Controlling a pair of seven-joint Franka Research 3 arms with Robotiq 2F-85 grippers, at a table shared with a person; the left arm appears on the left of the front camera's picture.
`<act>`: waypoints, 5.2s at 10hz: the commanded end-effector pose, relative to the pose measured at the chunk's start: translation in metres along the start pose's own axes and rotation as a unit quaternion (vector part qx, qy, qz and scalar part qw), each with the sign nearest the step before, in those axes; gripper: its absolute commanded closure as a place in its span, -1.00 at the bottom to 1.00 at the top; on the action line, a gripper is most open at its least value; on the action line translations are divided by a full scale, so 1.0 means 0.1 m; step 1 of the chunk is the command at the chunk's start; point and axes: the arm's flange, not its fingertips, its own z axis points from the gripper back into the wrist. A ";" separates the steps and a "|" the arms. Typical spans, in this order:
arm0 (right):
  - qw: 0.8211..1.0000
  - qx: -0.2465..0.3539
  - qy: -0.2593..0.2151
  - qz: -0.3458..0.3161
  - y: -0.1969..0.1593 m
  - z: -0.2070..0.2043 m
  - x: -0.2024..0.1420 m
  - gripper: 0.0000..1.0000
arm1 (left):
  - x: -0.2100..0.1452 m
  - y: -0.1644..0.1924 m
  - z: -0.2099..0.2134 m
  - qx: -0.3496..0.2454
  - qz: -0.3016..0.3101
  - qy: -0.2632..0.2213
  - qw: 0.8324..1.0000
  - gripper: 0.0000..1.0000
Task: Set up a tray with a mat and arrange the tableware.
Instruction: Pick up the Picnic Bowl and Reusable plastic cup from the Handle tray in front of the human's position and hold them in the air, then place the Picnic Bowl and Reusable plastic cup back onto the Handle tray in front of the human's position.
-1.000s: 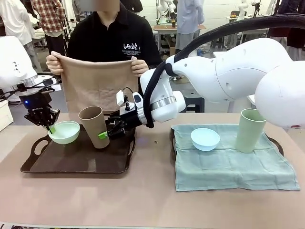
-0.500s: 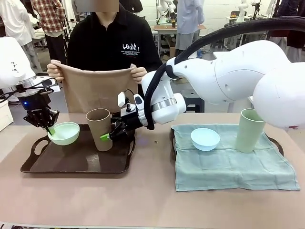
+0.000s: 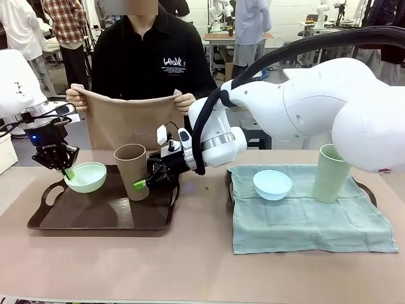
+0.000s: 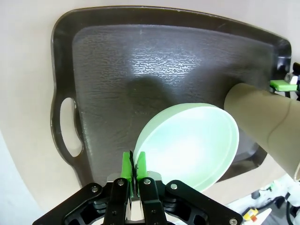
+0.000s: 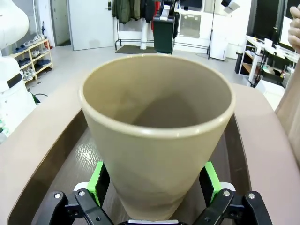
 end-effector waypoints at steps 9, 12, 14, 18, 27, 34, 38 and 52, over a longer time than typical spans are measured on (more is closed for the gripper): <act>0.999 0.010 -0.034 0.037 -0.08 -0.16 0.04 1.00 | -0.04 0.02 0.04 -0.008 -0.010 0.002 1.000 1.00; 0.998 0.003 -0.040 0.056 0.05 -0.04 0.41 1.00 | -0.11 -0.11 0.35 0.002 -0.020 -0.006 1.000 1.00; 0.995 -0.009 -0.038 0.088 0.15 0.11 0.83 1.00 | -0.20 -0.28 0.78 0.021 -0.030 -0.026 0.999 1.00; 0.989 -0.036 -0.012 0.140 0.49 0.39 1.65 1.00 | -0.46 -0.51 1.75 0.011 -0.059 -0.088 0.994 1.00; 0.990 -0.016 -0.020 0.137 0.25 0.30 1.69 1.00 | -0.45 -0.52 1.70 0.008 -0.058 -0.082 0.995 1.00; 0.990 -0.016 -0.020 0.137 0.25 0.30 1.69 1.00 | -0.45 -0.52 1.70 0.008 -0.058 -0.082 0.995 1.00; 0.990 -0.016 -0.020 0.137 0.25 0.30 1.69 1.00 | -0.45 -0.52 1.70 0.008 -0.058 -0.082 0.995 1.00; 0.990 -0.016 -0.020 0.137 0.25 0.30 1.69 1.00 | -0.45 -0.52 1.70 0.008 -0.058 -0.082 0.995 1.00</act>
